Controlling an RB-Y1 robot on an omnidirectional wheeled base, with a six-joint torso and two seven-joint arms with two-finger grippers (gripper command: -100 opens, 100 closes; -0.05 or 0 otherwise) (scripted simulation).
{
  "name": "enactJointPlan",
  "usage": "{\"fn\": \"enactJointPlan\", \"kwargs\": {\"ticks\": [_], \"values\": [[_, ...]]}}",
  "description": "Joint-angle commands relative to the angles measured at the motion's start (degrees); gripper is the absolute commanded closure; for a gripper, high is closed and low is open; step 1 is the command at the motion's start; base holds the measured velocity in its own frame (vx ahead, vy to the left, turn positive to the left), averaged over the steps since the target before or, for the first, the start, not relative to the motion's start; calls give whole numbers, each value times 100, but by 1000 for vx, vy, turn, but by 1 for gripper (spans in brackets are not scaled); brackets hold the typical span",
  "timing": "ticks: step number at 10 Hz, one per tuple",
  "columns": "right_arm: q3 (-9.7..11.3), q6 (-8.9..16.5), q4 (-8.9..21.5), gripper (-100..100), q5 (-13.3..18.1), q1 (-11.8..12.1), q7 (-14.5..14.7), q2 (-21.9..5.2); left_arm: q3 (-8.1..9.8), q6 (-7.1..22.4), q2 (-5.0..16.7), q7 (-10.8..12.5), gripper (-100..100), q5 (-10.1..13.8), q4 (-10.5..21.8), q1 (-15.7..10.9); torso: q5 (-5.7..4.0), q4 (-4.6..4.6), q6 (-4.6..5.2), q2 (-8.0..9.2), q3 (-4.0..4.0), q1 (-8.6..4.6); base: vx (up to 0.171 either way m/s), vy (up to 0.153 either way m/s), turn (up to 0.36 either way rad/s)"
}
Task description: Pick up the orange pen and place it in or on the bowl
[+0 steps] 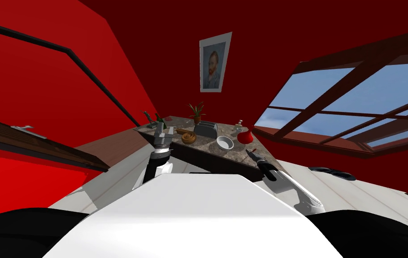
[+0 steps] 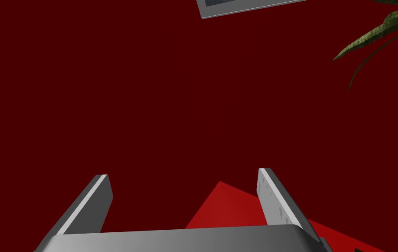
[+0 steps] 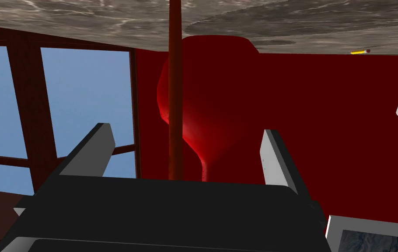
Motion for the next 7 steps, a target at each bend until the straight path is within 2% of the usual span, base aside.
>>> {"fn": "enactJointPlan", "kwargs": {"ticks": [1, 2, 6, 7], "values": [[0, 0, 0, -100, 0, 0, 0, 0, 0, 0, 0, 0, 0, 0, 0, 0, 0, 0, 0, 0, 0, 0, 24, -16, 18], [0, -5, 11, 100, 1, -7, 2, 2, 0, 0, 0, 0, 0, 0, 0, 0, 0, 0, 2, 2, 0, 1, 0, 0, 0], [-3, -3, 10, 100, 2, -7, 3, 0, 0, 0, 0, 0, 0, 0, 0, 0, -1, 1, 1, 10, 5, 7, 0, -1, -3], [-3, -3, 10, 0, 2, -7, 3, 0, 0, 0, 0, 0, 0, 0, 0, 0, -1, 1, 1, 10, 5, 7, 0, 0, 0]]}}
